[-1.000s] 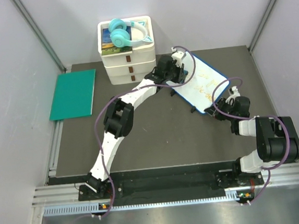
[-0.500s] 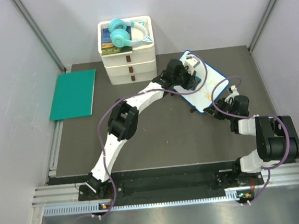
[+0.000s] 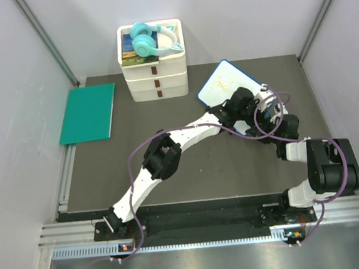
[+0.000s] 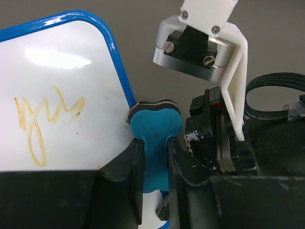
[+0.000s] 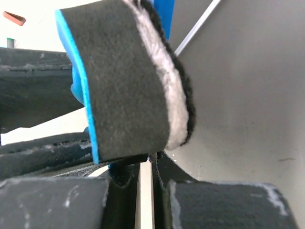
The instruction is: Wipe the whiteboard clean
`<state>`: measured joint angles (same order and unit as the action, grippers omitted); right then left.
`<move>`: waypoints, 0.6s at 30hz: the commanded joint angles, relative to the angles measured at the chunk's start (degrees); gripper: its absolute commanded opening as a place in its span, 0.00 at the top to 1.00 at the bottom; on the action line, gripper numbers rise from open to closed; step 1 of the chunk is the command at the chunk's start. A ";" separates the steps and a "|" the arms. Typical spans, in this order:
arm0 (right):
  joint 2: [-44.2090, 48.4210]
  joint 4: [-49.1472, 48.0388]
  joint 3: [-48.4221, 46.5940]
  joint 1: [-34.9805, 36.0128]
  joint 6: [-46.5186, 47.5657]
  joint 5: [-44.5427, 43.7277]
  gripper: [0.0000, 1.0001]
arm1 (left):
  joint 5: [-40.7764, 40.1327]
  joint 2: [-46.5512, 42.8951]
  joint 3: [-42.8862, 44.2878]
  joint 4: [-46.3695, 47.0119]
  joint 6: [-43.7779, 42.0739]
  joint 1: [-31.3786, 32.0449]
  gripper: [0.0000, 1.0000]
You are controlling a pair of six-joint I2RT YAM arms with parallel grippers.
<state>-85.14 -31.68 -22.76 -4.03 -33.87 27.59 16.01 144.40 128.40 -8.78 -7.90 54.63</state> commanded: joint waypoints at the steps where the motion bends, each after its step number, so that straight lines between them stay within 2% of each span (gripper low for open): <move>1: -0.02 -1.01 -2.20 1.48 2.31 0.27 1.00 | -2.48 4.05 -0.43 -6.08 1.04 -3.55 1.00; 5: -0.11 -1.01 -2.20 1.57 2.31 0.18 1.00 | -0.63 2.82 -1.66 -4.41 5.34 -8.48 1.00; 10: 0.07 -1.10 -2.20 1.57 2.40 0.09 1.00 | -0.80 1.50 -2.54 -3.18 6.49 -13.84 1.00; 18: 0.07 -0.93 -2.28 1.57 2.58 0.27 1.00 | -4.58 3.78 1.06 -3.09 4.74 -16.93 1.00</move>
<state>-85.14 -31.86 -23.53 -3.14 -33.63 28.71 16.23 144.73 128.14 -9.52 -1.45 37.04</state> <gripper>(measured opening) 0.032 0.243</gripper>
